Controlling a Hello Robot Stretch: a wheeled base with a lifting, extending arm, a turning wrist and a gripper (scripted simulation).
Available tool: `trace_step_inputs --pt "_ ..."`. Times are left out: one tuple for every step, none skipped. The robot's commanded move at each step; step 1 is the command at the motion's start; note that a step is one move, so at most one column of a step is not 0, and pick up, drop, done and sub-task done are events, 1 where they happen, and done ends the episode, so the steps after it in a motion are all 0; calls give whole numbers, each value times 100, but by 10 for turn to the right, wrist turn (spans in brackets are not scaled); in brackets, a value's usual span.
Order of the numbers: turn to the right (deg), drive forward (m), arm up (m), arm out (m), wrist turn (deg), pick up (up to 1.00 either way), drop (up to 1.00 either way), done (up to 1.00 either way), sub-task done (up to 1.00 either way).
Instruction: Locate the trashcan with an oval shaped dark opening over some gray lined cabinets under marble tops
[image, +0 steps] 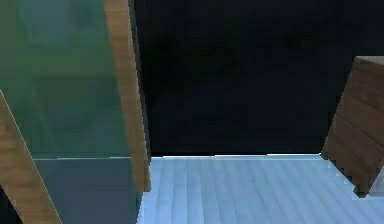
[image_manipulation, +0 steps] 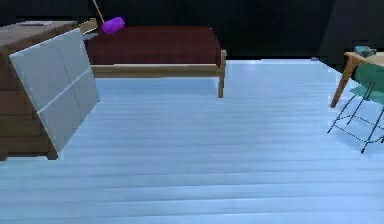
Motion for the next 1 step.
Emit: trace_step_inputs --pt "450 0 0 0 0 0 0 0 0"
